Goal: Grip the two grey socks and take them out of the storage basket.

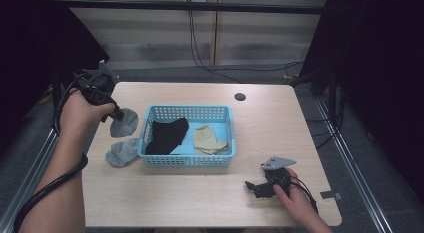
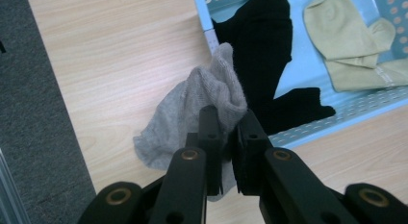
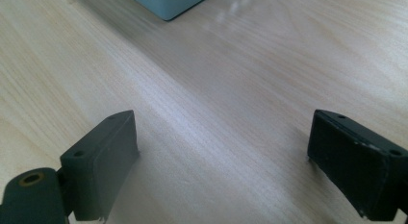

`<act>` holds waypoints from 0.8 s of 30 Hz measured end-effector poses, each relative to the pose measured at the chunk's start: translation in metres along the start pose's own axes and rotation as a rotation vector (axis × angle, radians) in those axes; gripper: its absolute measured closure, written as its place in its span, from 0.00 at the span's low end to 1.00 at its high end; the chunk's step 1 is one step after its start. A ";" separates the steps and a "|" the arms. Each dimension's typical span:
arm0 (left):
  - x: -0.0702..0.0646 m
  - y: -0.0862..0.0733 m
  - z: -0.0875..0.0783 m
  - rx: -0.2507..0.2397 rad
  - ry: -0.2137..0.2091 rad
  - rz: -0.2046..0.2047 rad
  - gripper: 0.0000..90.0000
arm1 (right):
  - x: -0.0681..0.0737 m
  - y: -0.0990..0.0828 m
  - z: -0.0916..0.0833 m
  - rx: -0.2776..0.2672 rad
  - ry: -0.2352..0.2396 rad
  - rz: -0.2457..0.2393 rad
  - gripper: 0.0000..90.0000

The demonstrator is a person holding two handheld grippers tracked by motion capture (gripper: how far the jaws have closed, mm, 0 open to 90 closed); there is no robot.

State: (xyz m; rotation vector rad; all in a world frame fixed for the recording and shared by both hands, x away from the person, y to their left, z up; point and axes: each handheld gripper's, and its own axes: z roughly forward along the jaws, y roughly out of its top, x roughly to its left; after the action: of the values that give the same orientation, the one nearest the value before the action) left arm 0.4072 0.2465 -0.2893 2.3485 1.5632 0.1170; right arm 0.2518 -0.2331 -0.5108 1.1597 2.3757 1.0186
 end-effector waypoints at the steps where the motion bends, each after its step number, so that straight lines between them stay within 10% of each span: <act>1: 0.001 -0.001 0.001 0.000 0.003 -0.002 0.93 | 0.000 0.000 0.000 -0.001 0.000 -0.002 0.11; 24: 0.022 -0.023 0.056 -0.002 0.004 -0.066 0.91 | 0.000 0.000 0.001 -0.007 0.000 -0.007 0.11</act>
State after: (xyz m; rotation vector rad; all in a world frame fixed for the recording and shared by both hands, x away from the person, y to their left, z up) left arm 0.4088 0.2623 -0.3511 2.2938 1.6394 0.1086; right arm 0.2524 -0.2331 -0.5112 1.1478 2.3728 1.0245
